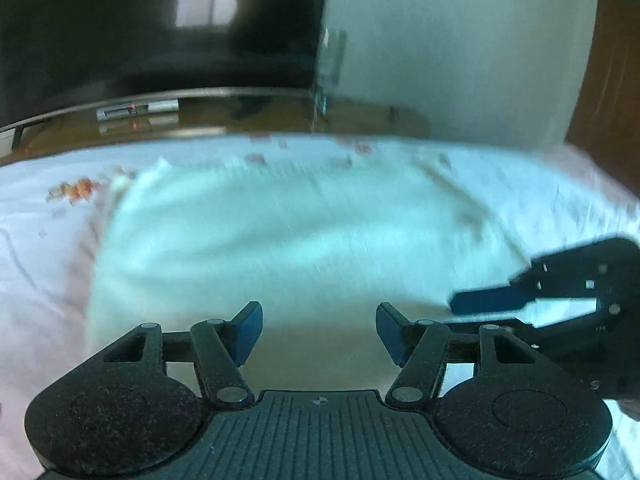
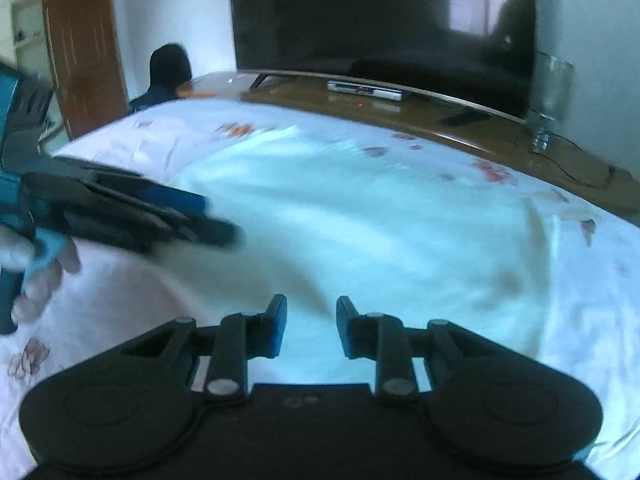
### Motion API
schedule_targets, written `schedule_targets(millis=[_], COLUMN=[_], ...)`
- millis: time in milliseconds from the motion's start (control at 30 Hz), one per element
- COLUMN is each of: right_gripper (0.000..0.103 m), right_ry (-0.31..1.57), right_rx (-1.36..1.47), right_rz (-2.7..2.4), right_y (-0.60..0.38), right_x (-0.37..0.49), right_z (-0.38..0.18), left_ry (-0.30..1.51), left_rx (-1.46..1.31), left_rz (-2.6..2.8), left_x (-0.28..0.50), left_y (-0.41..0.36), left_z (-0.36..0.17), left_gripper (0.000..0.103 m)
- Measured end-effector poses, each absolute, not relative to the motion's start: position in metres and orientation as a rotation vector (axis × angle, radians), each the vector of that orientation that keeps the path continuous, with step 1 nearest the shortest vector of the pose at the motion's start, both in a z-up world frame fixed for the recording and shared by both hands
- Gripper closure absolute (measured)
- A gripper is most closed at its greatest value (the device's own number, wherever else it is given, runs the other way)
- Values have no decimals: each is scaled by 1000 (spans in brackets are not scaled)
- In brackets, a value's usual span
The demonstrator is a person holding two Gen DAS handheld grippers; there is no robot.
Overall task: Fold small clothes
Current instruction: 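Open both grippers and smooth the folded sweater flat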
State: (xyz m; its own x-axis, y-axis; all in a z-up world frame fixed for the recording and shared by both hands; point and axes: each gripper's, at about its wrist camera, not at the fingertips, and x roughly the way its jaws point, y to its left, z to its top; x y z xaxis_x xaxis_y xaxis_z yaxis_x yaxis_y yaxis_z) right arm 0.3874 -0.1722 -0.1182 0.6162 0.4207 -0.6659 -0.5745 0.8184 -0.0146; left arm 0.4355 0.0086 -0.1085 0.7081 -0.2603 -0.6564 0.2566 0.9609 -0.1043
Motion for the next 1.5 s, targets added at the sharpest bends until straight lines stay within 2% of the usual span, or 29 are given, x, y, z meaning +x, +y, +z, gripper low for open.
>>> schedule_targets(millis=[133, 367, 500, 533, 600, 700, 767, 900, 1000, 1033, 1067, 1133, 1167, 1333, 1500], right_gripper=[76, 75, 76, 80, 79, 78, 81, 80, 77, 77, 77, 76, 78, 75, 77], right_ry=[727, 742, 754, 751, 674, 632, 759, 694, 673, 753, 743, 747, 732, 666, 666], right_rx=[-264, -237, -181, -181, -152, -124, -144, -111, -84, -94, -118, -143, -125, -113, -95], right_rz=[543, 389, 347, 336, 334, 302, 275, 295, 274, 271, 272, 275, 285, 283, 309], right_y=[-162, -253, -273, -268, -264, -264, -265, -275, -278, -277, -275, -272, -274, -275, -268], right_x=[383, 362, 359, 359, 353, 355, 370, 361, 370, 380, 379, 377, 372, 359, 387], right_z=[-127, -122, -123, -119, -103, -99, -127, -112, -108, -119, -123, -115, -111, -97, -102], left_ry=[709, 717, 686, 648, 631, 754, 752, 690, 779, 770, 785, 783, 782, 783, 729], left_rx=[56, 31, 33, 33, 16, -15, 4, -21, -31, -2, 14, 22, 20, 30, 64], left_rz=[-227, -155, -116, -108, -83, -81, -86, -66, -50, -46, -49, -84, -86, -72, -79], left_x=[413, 388, 390, 390, 393, 409, 407, 407, 426, 427, 429, 426, 426, 426, 435], left_y=[12, 68, 61, 56, 52, 53, 53, 59, 63, 58, 54, 49, 48, 44, 45], left_z=[-115, -110, -99, -92, -84, -107, -112, -99, -115, -113, -112, -109, -110, -109, -96], left_gripper=[40, 40, 40, 40, 40, 40, 40, 40, 39, 35, 33, 12, 11, 11, 11])
